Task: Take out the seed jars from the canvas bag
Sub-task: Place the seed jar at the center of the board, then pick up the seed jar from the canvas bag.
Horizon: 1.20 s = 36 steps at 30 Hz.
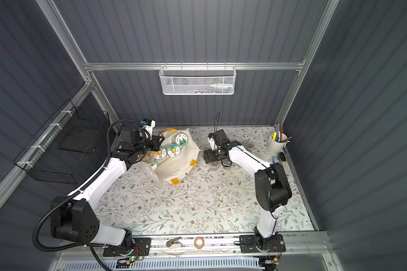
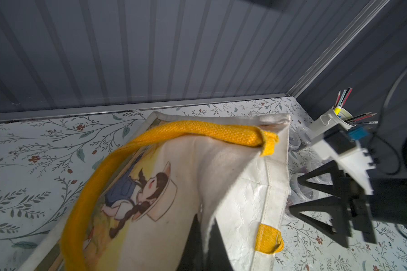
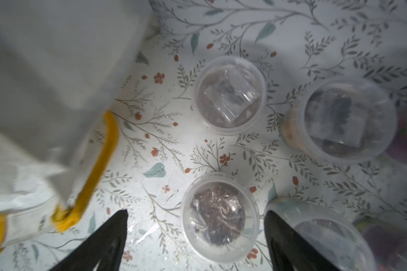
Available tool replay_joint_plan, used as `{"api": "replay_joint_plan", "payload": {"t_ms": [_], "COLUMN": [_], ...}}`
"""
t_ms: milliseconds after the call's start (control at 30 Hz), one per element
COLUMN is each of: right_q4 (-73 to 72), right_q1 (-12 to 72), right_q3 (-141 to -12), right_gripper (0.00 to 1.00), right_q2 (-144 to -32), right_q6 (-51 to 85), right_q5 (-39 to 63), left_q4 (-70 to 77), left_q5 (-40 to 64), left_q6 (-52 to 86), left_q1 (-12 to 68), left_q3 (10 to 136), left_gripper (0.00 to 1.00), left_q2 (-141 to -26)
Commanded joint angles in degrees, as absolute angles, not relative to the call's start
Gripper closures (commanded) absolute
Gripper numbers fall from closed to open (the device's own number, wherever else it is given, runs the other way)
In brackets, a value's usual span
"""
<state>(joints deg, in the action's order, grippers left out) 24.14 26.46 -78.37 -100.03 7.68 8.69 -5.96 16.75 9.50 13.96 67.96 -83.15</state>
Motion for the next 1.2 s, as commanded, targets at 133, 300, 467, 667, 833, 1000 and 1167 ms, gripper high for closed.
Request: {"api": "replay_joint_plan", "payload": {"t_ms": [133, 300, 467, 667, 833, 1000, 1167], "right_q4": [12.4, 12.0, 11.5, 14.5, 10.5, 4.8, 0.7], "right_q1": [28.3, 33.7, 37.7, 38.8, 38.6, 38.7, 39.1], "right_q3": [-72.2, -74.6, -80.2, -90.5, -93.7, -95.1, -95.2], "right_gripper": [0.11, 0.11, 0.1, 0.04, 0.01, 0.01, 0.01], "right_q2": [-90.0, -90.6, -96.7, -107.1, -111.9, -116.6, -120.2], "right_q6": [11.1, 11.6, 16.2, 26.9, 34.3, 43.1, 51.5], "right_q5": [21.1, 21.6, 24.8, 24.6, 25.7, 28.4, 27.6], "left_q4": [-5.0, -5.0, -4.8, -5.0, -4.9, -4.5, -4.2], "left_q5": [17.3, 17.1, 17.3, 17.3, 17.1, 17.1, 17.6], "left_q6": [9.3, 9.4, 9.6, 9.8, 10.1, 10.6, 11.1], "left_q1": [14.2, 14.2, 14.2, 14.2, 14.2, 14.2, 14.2], "left_q3": [68.4, 68.2, 68.1, 68.2, 67.5, 66.7, 66.5], "left_gripper": [1.0, 1.0, 1.0, 1.0, 1.0, 1.0, 1.0], "left_q2": [-83.1, -82.5, -82.1, -81.5, -81.1, -80.4, -80.3]}}
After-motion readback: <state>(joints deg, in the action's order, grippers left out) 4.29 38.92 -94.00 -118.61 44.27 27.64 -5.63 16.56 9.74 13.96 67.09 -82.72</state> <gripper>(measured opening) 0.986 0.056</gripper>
